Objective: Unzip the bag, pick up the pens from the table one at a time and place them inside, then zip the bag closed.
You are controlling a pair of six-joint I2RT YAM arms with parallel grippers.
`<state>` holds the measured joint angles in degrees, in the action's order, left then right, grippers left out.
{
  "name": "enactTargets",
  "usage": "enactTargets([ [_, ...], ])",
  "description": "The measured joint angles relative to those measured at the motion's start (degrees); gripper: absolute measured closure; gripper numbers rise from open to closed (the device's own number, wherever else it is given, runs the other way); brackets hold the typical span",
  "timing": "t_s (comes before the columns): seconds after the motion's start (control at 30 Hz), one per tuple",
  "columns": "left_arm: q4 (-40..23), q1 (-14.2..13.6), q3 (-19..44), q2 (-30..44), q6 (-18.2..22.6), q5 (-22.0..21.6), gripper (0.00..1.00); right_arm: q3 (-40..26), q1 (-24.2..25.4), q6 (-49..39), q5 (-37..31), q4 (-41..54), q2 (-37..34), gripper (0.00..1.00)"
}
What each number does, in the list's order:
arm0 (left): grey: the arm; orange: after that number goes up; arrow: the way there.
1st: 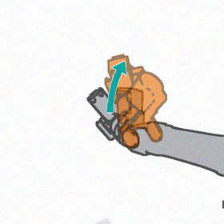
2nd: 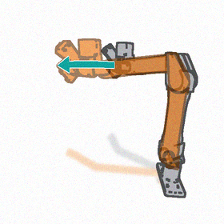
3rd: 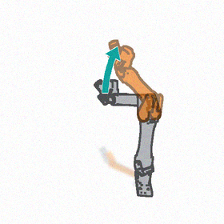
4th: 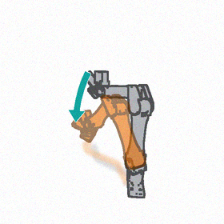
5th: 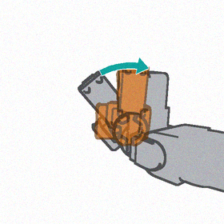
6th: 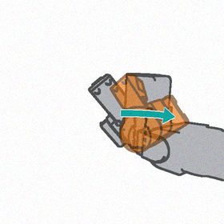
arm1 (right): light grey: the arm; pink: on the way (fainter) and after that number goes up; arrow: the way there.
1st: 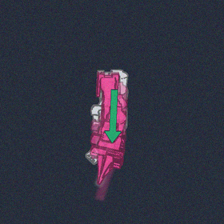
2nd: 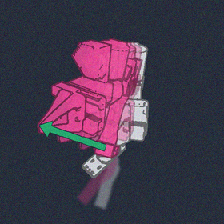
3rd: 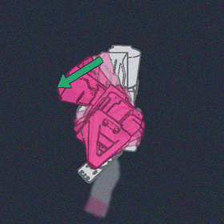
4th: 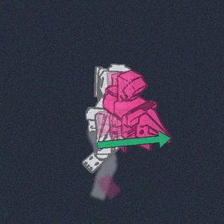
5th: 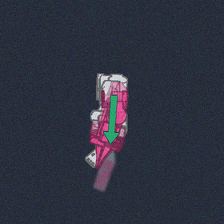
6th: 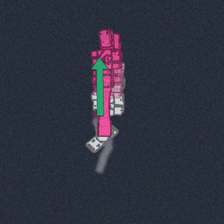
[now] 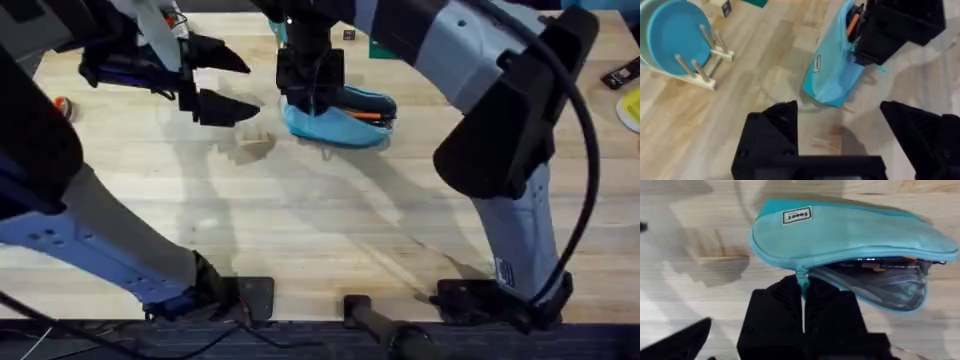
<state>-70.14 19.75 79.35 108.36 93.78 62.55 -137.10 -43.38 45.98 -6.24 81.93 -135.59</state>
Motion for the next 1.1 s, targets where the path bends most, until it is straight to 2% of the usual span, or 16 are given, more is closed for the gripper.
enactTargets([
  [0.17,3.91,0.0,0.0,3.1,2.14,3.31,0.008,0.0,0.0,0.01,0.0,-0.14,0.0,0.969],
  [0.47,9.07,-0.43,0.0,8.63,3.16,9.6,0.008,0.0,0.0,0.0,0.0,-0.26,0.0,0.968],
  [0.83,11.73,-6.17,0.0,12.45,3.34,11.88,0.007,0.0,0.0,0.0,0.0,-0.26,0.0,0.968],
  [1.1,11.43,-8.44,0.0,12.45,3.32,12.46,0.008,0.0,0.0,0.0,0.0,-0.25,0.0,0.968],
])
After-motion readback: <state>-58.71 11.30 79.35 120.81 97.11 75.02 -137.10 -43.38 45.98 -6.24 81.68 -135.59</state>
